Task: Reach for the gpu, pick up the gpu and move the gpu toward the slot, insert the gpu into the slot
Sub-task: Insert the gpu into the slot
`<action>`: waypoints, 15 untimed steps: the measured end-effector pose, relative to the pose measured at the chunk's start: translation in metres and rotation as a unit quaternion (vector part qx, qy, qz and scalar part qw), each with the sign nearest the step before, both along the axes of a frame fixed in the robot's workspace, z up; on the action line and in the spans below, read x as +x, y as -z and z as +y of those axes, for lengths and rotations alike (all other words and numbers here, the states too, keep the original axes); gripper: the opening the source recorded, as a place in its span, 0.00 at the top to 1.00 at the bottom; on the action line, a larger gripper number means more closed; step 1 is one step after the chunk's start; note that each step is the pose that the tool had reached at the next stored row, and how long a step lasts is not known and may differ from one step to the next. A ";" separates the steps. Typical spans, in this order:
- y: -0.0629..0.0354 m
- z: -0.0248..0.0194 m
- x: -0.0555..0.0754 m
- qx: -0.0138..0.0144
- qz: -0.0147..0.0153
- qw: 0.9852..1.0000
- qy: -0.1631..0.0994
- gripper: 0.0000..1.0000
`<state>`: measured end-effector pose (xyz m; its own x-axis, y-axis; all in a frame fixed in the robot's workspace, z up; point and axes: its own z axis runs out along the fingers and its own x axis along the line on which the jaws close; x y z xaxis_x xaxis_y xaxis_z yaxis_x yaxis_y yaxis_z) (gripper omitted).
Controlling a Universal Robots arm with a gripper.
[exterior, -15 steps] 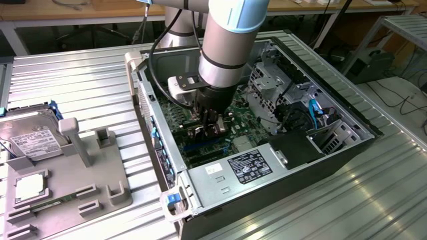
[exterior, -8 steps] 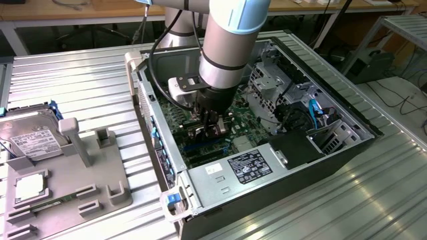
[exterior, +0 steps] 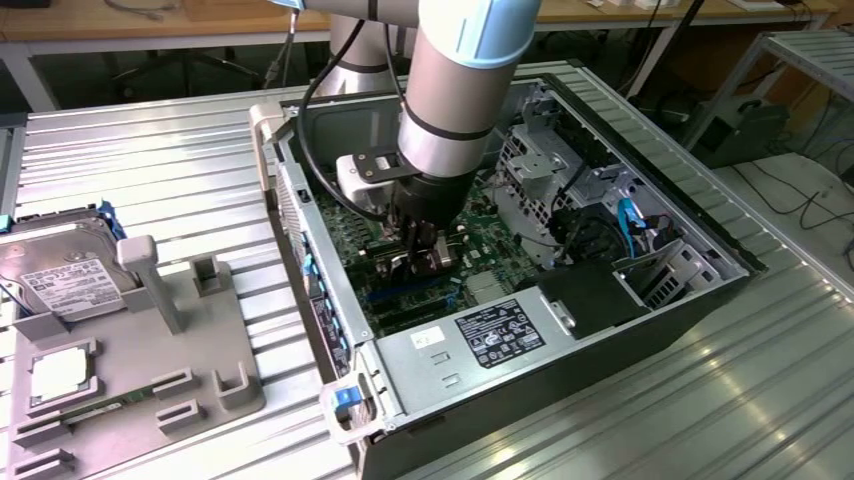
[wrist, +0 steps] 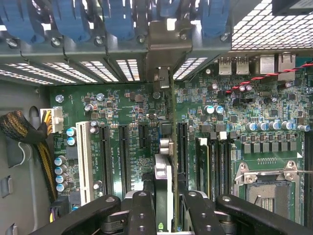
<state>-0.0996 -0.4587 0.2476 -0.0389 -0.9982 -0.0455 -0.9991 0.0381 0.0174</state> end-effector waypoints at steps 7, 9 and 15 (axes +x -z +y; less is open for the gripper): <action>0.0003 0.0001 0.000 0.000 0.000 1.000 0.000 0.73; 0.0003 0.0001 0.000 0.000 0.000 1.000 0.000 0.73; 0.0003 0.0001 0.000 0.000 0.000 1.000 0.000 0.73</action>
